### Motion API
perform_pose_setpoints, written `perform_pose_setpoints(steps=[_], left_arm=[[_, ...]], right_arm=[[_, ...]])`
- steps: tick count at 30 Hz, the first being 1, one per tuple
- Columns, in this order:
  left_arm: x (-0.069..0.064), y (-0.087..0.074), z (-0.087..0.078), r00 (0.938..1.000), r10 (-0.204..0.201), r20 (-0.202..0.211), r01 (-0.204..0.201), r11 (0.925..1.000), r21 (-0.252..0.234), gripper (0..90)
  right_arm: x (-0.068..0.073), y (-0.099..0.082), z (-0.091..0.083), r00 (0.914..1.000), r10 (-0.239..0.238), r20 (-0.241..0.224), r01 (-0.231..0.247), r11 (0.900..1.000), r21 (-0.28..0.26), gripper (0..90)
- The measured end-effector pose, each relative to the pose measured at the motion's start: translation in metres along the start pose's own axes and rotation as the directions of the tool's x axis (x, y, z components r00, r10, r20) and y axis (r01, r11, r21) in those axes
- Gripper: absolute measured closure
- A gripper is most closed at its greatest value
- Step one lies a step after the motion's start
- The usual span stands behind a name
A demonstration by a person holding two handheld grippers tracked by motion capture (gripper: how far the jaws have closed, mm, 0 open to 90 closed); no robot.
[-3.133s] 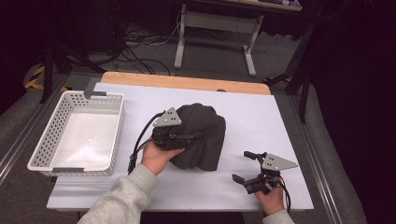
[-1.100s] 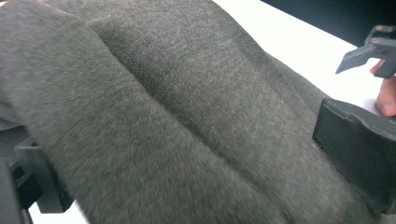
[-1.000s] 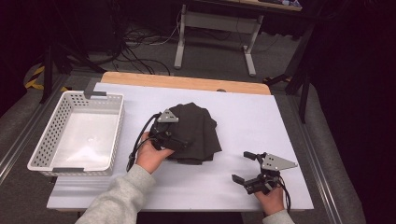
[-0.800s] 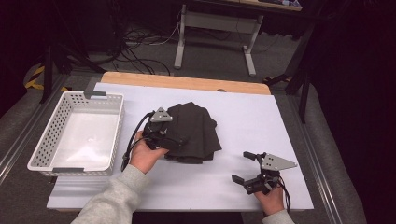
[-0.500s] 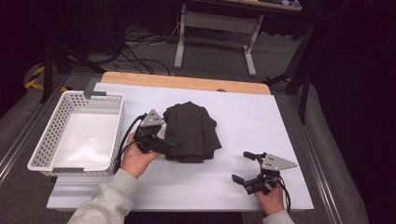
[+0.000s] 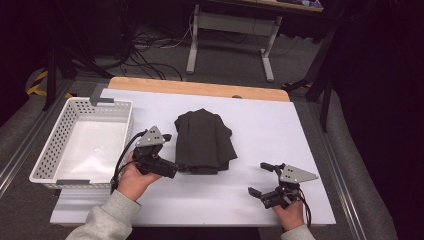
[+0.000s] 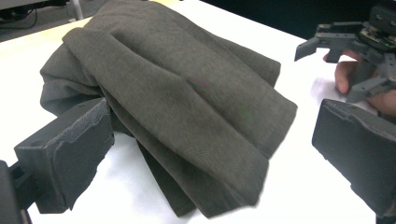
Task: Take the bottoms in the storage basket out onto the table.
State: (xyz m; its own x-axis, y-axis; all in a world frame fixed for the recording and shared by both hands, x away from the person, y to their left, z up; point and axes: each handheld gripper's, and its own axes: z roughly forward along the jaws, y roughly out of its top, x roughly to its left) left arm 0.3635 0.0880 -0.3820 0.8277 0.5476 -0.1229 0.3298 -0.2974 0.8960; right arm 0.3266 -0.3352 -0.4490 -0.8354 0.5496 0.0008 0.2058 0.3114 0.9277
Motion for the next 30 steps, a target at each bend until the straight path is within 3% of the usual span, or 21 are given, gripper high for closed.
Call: perform_pose_setpoints(steps=[12,17,24,30], left_arm=[[-0.005,-0.024,-0.01,0.9997,-0.008,0.021,0.008,0.9998,-0.017,0.0],[-0.004,-0.036,-0.012,0.9986,-0.038,0.038,0.039,0.9987,-0.034,0.1],[-0.003,-0.054,-0.011,0.9989,-0.043,0.019,0.044,0.9973,-0.058,0.1],[-0.001,-0.065,-0.01,0.9987,-0.043,0.027,0.045,0.9963,-0.073,0.2]], right_arm=[[0.0,0.0,0.0,1.0,-0.001,-0.006,0.001,1.0,-0.001,0.1],[0.0,0.0,0.0,1.0,-0.001,-0.008,0.001,1.0,-0.001,0.1],[0.001,0.0,0.0,0.9999,-0.002,-0.01,0.002,1.0,-0.003,0.1],[0.001,0.0,0.0,0.9999,-0.003,-0.014,0.003,1.0,-0.003,0.1]])
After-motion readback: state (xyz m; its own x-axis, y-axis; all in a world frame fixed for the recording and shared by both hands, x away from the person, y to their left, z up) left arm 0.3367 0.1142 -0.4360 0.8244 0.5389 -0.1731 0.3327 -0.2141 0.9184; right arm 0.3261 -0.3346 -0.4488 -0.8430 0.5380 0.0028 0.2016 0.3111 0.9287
